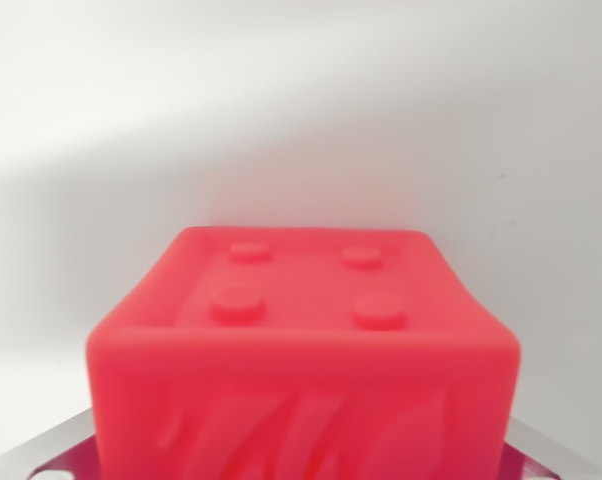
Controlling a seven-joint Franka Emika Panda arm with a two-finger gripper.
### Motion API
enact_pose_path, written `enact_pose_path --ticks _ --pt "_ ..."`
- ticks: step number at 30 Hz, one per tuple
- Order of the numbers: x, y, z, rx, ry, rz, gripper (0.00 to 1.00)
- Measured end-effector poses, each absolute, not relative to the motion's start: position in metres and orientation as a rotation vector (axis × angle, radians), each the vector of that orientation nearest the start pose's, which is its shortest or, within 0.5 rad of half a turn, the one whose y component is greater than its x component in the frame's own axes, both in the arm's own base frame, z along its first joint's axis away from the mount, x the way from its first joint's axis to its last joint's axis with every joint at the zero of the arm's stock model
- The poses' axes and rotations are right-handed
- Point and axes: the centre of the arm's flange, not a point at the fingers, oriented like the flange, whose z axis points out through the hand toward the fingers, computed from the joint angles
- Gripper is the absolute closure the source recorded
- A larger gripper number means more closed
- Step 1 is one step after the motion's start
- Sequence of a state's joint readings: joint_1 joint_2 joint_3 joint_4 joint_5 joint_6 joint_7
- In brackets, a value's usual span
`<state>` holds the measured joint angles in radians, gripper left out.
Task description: Destack cube
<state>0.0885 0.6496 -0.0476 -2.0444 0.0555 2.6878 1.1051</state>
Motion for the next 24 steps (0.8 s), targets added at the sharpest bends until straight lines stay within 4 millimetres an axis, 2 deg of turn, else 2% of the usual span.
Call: enact_pose_path --ticks 6,7,24 --pt "0.5844 0.0217 0.1156 -2.680 1.651 0.003 1.00" --pt "0.5844 0.0217 0.1156 -2.680 1.651 0.003 0.00" --pt "0.5846 0.0218 0.1157 -2.680 1.651 0.002 0.00"
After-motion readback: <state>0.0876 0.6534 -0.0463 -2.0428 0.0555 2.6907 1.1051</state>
